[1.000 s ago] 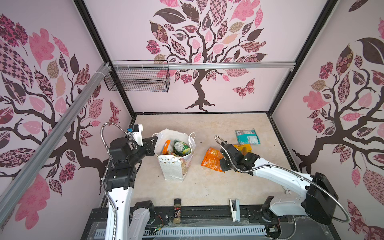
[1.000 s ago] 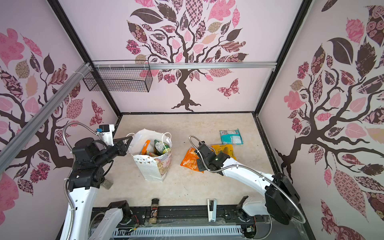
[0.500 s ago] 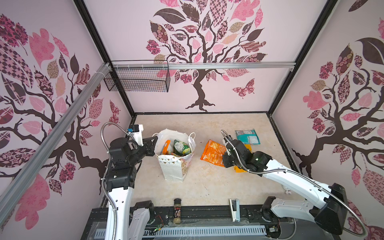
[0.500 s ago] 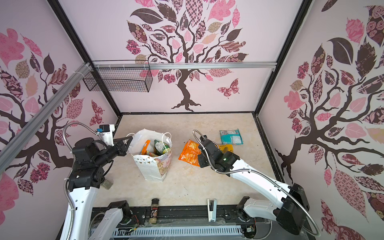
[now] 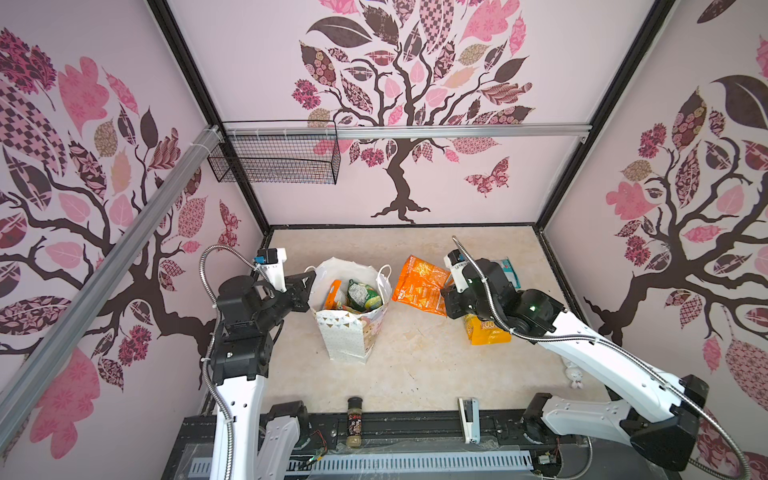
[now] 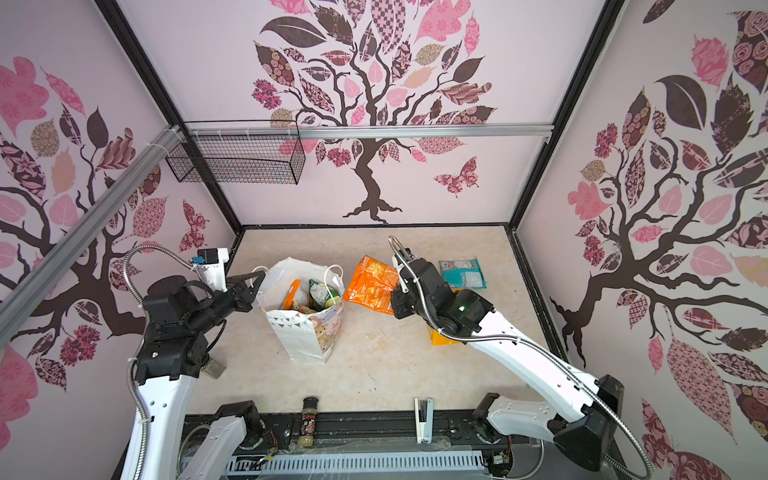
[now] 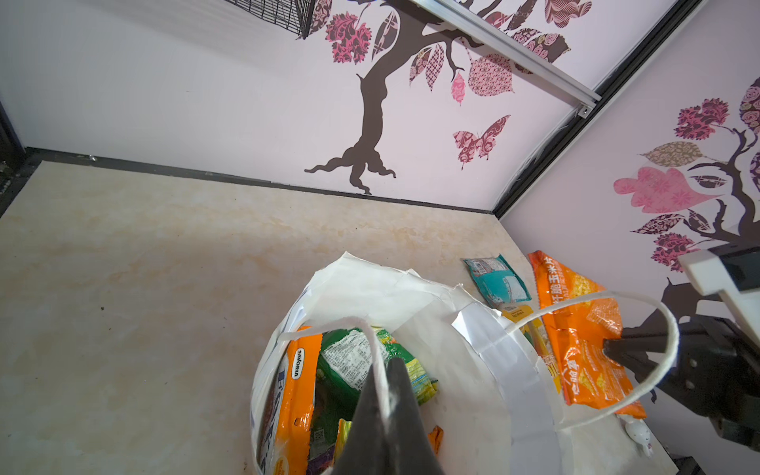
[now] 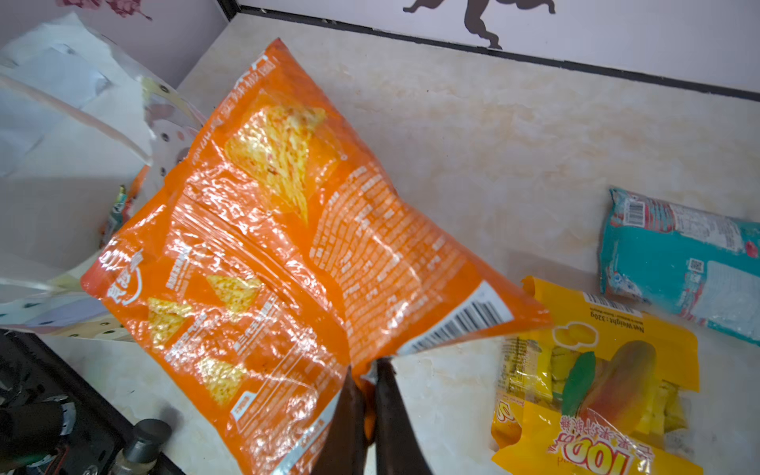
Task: Place the snacks into the paper bag
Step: 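Lift the orange chip packet with the right gripper toward the bag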
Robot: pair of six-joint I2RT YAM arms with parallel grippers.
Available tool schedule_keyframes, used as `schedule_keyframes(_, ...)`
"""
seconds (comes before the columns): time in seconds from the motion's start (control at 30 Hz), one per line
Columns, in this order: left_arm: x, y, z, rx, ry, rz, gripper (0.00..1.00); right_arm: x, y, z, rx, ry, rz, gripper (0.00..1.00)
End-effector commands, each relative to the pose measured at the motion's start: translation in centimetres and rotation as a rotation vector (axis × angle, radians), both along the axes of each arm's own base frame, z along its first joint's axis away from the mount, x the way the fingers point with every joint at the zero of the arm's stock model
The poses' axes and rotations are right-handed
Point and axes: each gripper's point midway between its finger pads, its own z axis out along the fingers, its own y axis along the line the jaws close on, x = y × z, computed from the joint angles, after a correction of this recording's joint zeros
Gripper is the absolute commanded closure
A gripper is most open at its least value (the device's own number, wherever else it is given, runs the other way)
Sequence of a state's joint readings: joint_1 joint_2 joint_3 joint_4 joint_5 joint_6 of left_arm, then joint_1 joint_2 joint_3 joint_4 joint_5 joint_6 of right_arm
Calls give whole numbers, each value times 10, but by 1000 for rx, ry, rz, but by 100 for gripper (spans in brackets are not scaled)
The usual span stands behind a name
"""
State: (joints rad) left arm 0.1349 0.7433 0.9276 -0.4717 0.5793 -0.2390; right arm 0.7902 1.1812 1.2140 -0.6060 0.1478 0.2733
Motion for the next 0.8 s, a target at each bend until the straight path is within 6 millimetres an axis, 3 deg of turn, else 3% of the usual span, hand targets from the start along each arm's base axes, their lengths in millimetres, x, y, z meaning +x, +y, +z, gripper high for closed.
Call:
schedule_keyframes(0.0,-4,-4,16,6,-54,-18,100,-2,6,36,42,-55,46,100)
schedule_keyframes(0.4,-3,-6,17,-11,-57,-33,100,10,28,118,163,-170,95,100)
schedule_keyframes(0.77,-4,-5,17,-7,-61,-29,100,10,62,159,187,-221,178,100)
